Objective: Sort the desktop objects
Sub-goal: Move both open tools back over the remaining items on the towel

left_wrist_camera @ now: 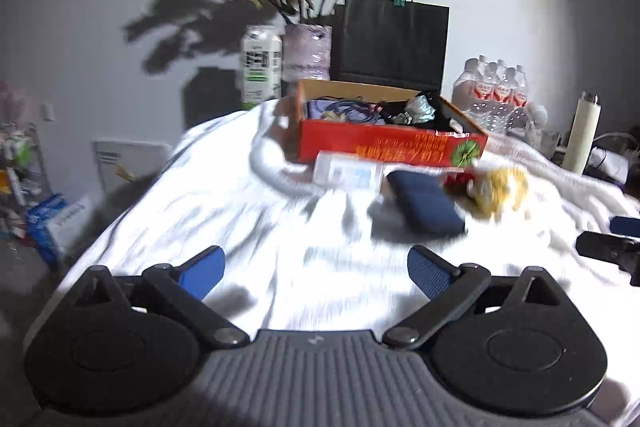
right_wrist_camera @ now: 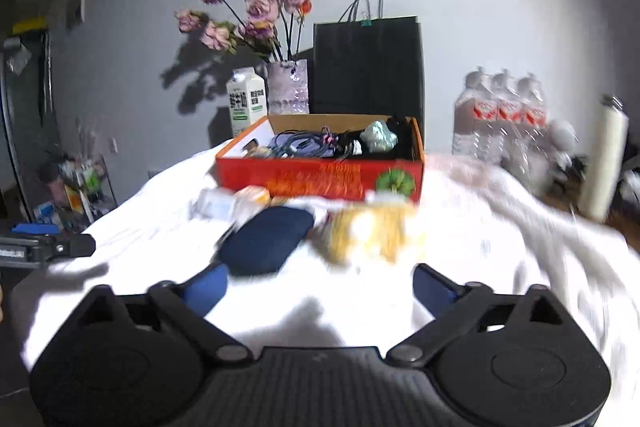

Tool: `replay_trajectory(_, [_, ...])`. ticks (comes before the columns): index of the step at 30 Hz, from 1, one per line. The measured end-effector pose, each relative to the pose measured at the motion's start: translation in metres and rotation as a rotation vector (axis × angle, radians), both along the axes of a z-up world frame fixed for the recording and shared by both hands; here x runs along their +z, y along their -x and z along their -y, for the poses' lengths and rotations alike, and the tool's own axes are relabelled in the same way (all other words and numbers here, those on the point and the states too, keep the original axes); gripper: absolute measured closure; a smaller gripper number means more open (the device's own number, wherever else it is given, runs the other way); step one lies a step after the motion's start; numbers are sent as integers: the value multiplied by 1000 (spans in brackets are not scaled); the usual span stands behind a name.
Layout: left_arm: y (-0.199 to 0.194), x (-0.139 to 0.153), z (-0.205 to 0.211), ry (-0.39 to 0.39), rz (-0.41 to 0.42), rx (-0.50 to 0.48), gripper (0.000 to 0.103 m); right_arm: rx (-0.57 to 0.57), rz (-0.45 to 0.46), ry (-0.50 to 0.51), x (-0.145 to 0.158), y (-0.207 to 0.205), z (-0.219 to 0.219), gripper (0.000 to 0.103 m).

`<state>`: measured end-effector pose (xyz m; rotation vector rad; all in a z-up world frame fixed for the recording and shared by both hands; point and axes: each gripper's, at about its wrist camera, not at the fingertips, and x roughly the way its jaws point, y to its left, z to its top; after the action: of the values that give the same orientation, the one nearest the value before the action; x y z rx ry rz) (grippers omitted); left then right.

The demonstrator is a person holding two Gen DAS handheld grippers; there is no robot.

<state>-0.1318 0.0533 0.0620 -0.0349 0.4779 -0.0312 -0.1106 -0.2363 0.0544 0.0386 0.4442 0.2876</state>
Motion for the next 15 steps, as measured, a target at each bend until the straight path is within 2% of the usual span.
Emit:
replay_trajectory(2, [12, -11, 11, 22, 16, -107, 2, -35, 25, 23, -20, 29, -3, 1])
replay_trajectory(3, [11, -12, 19, 0, 10, -158, 2, -45, 42, 64, -29, 38, -7, 1])
replay_trajectory(5, [5, -12, 35, -71, -2, -163, 2, -41, 46, 181, -45, 49, -15, 2])
replay_trajectory(7, [1, -15, 42, -85, -14, -172, 2, -48, 22, 244, -53, 53, -18, 2])
replay_trajectory(12, [0, -28, 41, -45, -64, -150, 2, -90, -1, 176, -57, 54, -7, 2])
replay_trajectory(15, [6, -32, 43, -54, -66, -157, 2, -118, -31, 121, -58, 47, -2, 4])
